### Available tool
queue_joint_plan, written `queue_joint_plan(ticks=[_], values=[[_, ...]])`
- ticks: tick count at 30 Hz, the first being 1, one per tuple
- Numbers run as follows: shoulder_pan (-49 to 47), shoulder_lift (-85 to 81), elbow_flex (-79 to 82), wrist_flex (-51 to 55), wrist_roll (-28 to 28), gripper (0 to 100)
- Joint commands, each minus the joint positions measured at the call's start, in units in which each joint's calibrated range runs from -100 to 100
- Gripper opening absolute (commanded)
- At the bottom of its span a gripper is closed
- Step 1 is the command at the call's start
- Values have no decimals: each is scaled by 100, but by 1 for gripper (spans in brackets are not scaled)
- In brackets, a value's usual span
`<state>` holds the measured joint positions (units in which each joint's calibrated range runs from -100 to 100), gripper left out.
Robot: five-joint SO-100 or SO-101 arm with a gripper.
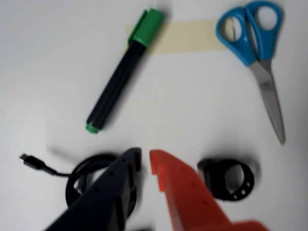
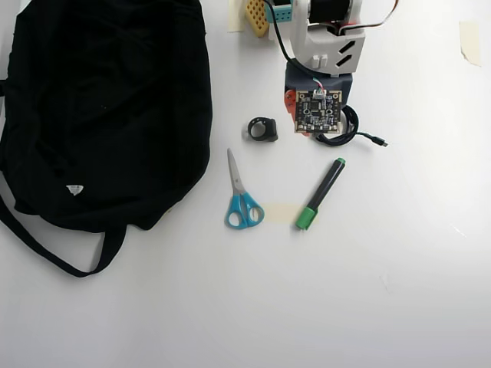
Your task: Put the green marker into the black bag
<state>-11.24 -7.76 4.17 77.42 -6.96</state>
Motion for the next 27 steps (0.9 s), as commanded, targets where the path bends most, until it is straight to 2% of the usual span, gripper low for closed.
queue_joint_plan(ticks=[1,4,9,16,22,25,27], values=[[-43,-278,-273,88,-1,2],[-58,-278,-273,88,93,2],[-87,-278,-273,88,733,2],[-102,-278,-273,79,880,2],[-185,-278,-273,28,1582,2],[-215,-261,-273,19,1593,2],[-230,-244,-273,19,1409,2]])
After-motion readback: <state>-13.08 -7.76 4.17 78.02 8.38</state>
